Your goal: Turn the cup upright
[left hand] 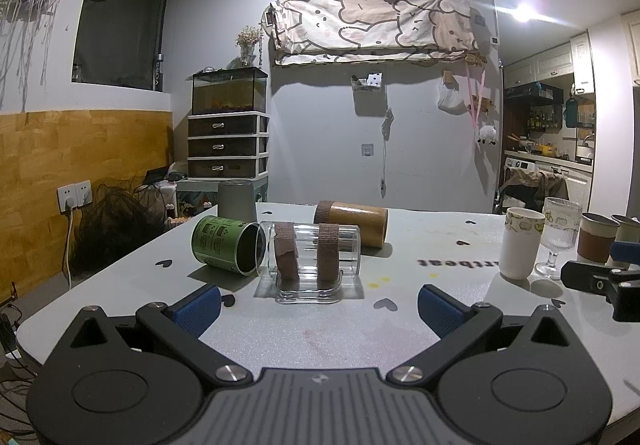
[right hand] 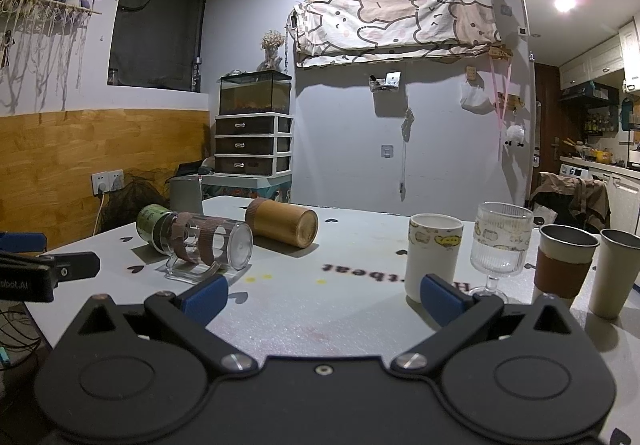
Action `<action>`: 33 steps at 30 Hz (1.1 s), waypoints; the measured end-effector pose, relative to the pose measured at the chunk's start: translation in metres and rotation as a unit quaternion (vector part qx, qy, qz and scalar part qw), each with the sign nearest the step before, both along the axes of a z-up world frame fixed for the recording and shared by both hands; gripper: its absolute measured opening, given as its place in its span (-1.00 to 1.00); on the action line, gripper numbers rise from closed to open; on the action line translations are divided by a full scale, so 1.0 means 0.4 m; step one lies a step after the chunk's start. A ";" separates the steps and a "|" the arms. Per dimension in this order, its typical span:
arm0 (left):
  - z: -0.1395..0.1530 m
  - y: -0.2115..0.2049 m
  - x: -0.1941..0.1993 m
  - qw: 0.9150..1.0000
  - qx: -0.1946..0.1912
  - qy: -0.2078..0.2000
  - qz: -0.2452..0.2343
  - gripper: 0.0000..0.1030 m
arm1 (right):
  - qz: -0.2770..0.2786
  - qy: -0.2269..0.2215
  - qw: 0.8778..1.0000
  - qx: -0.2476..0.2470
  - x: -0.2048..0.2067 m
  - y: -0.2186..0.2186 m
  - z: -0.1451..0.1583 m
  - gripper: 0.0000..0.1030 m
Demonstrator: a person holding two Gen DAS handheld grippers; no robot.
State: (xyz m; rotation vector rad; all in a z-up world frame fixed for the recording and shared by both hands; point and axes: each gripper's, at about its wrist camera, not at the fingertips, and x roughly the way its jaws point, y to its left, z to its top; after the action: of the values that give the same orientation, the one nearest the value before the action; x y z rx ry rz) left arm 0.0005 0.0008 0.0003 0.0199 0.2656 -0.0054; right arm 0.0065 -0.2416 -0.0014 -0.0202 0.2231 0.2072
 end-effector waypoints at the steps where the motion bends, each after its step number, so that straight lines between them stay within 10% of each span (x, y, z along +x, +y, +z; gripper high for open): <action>1: 0.000 0.000 0.000 1.000 0.000 0.000 0.000 1.00 | 0.000 0.000 1.000 0.000 0.000 0.000 0.000 1.00; 33: -0.004 0.001 0.002 1.000 -0.003 0.002 -0.001 1.00 | 0.000 -0.003 1.000 0.003 -0.015 0.007 -0.009 1.00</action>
State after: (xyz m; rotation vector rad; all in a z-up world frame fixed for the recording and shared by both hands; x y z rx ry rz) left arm 0.0015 0.0010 -0.0012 0.0134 0.2696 -0.0077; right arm 0.0004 -0.2387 -0.0051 -0.0154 0.2171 0.2076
